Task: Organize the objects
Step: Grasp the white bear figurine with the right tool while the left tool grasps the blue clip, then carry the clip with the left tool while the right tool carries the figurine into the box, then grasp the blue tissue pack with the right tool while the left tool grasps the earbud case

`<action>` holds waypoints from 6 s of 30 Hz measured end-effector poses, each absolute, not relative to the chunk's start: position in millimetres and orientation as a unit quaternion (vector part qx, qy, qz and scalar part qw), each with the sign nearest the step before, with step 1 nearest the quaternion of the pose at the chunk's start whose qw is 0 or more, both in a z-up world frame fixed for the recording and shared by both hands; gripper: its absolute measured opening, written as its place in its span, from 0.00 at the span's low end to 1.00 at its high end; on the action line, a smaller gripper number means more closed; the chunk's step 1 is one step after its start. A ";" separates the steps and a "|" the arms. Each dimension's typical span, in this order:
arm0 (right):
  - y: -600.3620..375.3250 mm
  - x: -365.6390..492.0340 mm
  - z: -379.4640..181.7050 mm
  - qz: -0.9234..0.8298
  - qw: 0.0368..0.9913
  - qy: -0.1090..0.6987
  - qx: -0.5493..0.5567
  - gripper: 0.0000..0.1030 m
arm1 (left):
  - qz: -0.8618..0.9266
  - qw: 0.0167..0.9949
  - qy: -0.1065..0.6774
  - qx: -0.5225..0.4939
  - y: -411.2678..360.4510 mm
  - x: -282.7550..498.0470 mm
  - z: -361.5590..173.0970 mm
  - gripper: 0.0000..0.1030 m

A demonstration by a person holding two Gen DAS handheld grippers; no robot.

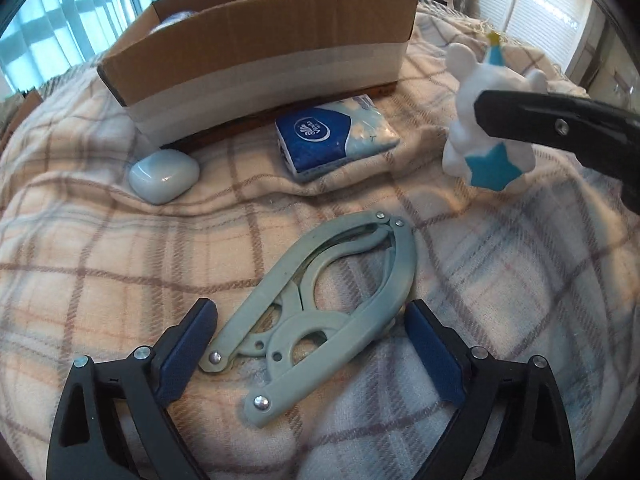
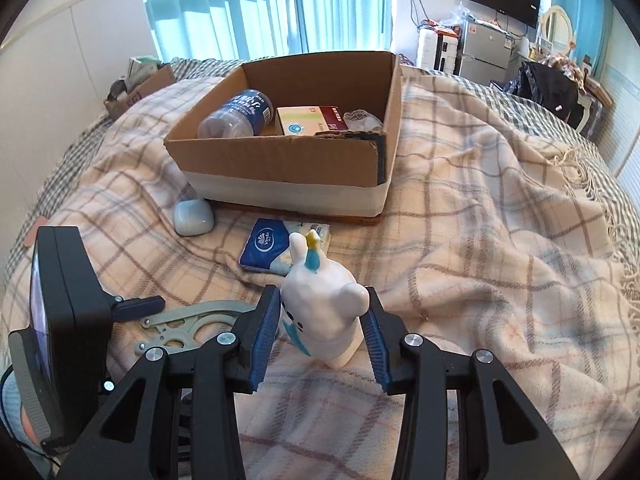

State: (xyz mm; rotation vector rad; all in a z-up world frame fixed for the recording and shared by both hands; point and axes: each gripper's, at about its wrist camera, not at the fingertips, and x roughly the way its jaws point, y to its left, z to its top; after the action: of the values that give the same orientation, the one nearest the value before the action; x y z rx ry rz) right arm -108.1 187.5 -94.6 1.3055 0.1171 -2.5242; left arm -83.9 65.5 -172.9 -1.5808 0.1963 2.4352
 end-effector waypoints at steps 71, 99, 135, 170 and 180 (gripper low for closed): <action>145.1 -307.9 -27.7 -0.914 0.119 0.097 0.375 0.39 | 0.905 0.142 -0.005 -0.400 29.2 -284.8 -39.8 0.11; 185.8 -142.7 90.0 -0.953 0.081 0.069 0.284 0.81 | 0.939 0.054 0.031 -0.339 -5.8 -146.4 47.6 0.83; 117.1 -175.9 -152.0 -0.863 0.104 0.109 0.483 0.89 | 0.885 -0.057 -0.011 -0.461 -58.3 -147.5 -123.2 0.98; 134.0 -174.0 -160.1 -0.853 0.143 0.069 0.498 0.75 | 0.867 0.010 0.005 -0.498 -16.7 -150.2 -153.4 0.57; 121.8 -172.7 -179.6 -0.844 0.126 0.096 0.512 0.71 | 0.874 0.015 -0.024 -0.486 -26.1 -141.2 -145.9 0.57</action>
State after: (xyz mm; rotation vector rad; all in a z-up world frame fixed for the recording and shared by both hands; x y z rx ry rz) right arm -172.7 121.8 -179.6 1.4901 0.2805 -2.4588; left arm -141.2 -26.1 -145.9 -1.5125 -0.0734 2.7193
